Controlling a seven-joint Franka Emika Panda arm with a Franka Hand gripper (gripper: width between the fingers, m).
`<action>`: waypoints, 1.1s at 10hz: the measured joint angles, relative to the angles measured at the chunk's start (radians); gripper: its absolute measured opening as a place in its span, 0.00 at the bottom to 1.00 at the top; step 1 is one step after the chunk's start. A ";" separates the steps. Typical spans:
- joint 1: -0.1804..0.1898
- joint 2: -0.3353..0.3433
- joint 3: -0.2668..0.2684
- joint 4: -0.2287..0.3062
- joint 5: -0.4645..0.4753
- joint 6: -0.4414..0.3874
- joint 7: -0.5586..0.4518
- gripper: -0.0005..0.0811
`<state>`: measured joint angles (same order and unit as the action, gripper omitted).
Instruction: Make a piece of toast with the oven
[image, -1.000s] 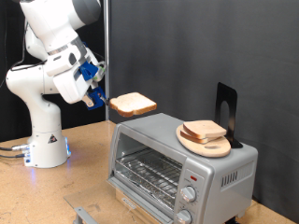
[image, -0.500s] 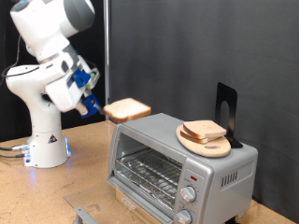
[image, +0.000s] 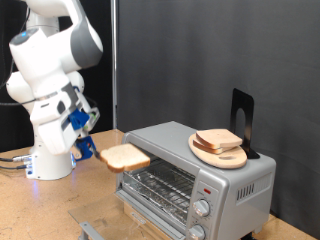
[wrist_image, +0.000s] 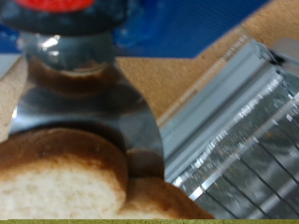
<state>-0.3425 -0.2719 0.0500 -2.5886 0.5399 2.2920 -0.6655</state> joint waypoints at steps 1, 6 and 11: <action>-0.002 0.026 -0.001 -0.007 0.000 0.034 -0.028 0.60; -0.006 0.113 -0.009 -0.027 -0.006 0.153 -0.080 0.60; 0.015 0.112 0.067 -0.025 -0.032 0.150 0.032 0.60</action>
<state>-0.3276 -0.1598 0.1173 -2.6140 0.5075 2.4420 -0.6332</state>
